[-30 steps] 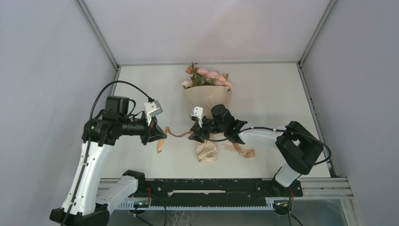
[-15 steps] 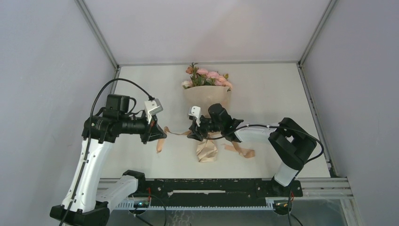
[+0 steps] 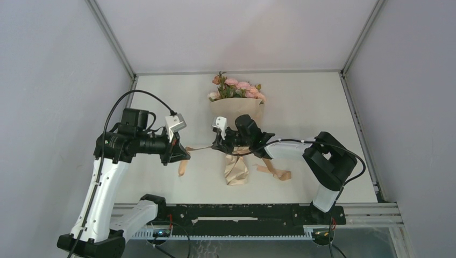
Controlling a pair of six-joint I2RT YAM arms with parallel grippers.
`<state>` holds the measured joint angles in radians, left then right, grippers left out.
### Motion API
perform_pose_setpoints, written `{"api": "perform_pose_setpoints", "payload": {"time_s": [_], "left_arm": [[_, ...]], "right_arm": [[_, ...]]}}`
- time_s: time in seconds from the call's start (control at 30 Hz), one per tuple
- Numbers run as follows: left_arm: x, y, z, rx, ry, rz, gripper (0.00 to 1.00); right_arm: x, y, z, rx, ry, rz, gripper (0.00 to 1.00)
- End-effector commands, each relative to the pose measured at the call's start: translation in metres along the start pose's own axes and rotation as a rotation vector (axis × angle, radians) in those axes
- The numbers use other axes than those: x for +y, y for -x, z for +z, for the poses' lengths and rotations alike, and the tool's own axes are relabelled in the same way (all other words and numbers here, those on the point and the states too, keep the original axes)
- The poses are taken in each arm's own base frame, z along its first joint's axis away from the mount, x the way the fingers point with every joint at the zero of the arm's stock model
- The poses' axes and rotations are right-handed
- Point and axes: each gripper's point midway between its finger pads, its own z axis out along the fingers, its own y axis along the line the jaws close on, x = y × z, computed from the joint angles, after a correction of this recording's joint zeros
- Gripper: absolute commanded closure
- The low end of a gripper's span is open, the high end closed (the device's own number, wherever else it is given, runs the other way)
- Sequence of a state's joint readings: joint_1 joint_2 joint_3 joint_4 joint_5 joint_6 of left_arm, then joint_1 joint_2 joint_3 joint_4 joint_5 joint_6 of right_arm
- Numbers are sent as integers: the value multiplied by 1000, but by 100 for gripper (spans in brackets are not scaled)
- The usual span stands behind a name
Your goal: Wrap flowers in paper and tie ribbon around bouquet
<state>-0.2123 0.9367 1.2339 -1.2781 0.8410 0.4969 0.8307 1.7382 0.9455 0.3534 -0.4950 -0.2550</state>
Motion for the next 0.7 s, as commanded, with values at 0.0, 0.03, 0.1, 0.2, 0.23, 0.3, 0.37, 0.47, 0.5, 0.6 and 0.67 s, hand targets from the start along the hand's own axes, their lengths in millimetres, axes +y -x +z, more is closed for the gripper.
{"api": "perform_pose_setpoints", "payload": {"time_s": [0.0,0.03,0.1,0.2,0.23,0.3,0.37,0.47,0.5,0.6,0.67], "left_arm": [[-7,9,-6,-30,-9,35,100],[-7,8,-5,-28,-6,34,100],[-3,1,-3,-16,15,35,99],[24,-35,4,59,149,18,58],[34,-46,3,84,209,32,44],[48,-45,-8,68,323,145,29],[54,-34,-15,34,391,289,21],[58,-8,-1,-55,405,322,22],[63,1,13,-87,406,288,24],[77,13,67,-168,375,161,26],[84,23,99,-231,345,89,26]], "right_arm": [[-7,21,0,-42,-6,-32,79],[-5,21,-1,-38,0,-22,90],[-3,19,-6,-20,3,12,100],[0,16,-13,11,-6,87,100],[1,16,-15,17,-8,113,100],[2,18,-19,17,-14,170,100],[2,19,-23,16,-10,240,100],[-3,19,-30,9,-16,360,100],[-4,20,-31,1,-19,405,100],[-5,22,-32,-11,-2,475,100],[-6,23,-35,-14,8,527,100]]}}
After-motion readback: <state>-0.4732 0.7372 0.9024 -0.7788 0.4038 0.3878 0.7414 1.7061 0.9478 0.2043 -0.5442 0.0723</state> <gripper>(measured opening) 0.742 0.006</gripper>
